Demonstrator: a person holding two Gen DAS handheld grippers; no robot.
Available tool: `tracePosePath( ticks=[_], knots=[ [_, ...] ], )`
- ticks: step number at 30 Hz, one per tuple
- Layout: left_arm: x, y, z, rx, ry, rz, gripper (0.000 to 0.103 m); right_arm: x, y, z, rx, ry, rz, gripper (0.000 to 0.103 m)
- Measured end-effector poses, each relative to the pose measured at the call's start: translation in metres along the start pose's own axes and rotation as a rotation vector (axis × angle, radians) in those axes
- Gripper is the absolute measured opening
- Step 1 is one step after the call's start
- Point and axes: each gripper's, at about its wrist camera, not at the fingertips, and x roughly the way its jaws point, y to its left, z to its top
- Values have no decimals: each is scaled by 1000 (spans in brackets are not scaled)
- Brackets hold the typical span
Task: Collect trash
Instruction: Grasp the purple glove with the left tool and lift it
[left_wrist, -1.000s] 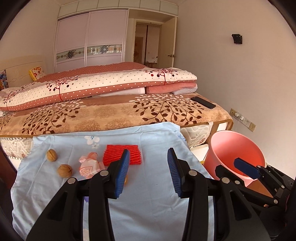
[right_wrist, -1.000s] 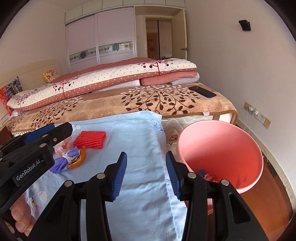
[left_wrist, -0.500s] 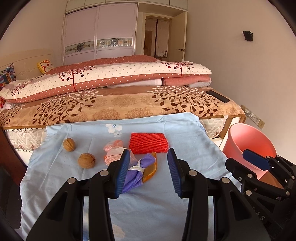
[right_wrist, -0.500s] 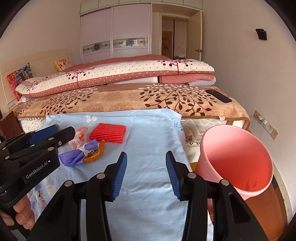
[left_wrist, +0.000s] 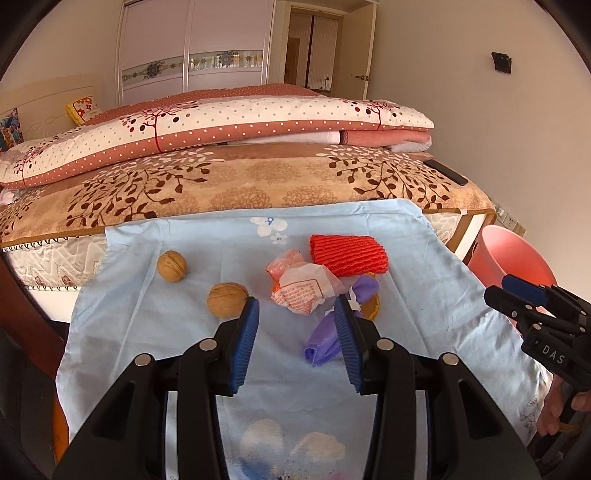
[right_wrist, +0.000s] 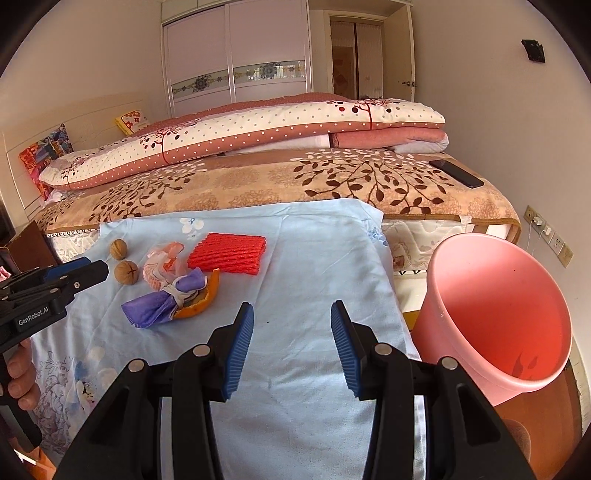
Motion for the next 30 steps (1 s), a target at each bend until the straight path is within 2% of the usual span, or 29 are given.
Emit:
tracePosePath(
  ticks=[4, 9, 14, 18, 19, 20, 23, 30],
  knots=[
    [13, -16, -5, 54, 45, -48, 43, 5, 0, -2, -1, 16, 15, 43],
    [37, -34, -6, 145, 98, -21, 43, 8, -2, -3, 1, 29, 25, 43],
    [57, -27, -3, 125, 162, -27, 43, 9, -6, -2, 14, 34, 33, 43],
    [61, -23, -7, 110, 196, -65, 43, 12, -7, 0, 28, 49, 52, 43],
    [60, -23, -9, 118, 192, -61, 38, 14, -6, 0, 29, 54, 57, 43],
    [59, -25, -11, 131, 188, -56, 25, 15, -5, 1, 30, 58, 61, 43],
    [54, -25, -14, 134, 178, -58, 18, 19, -1, 2, 28, 70, 76, 43],
    [29, -16, -12, 77, 127, -80, 14, 32, 15, 6, 26, 115, 126, 43]
  ],
)
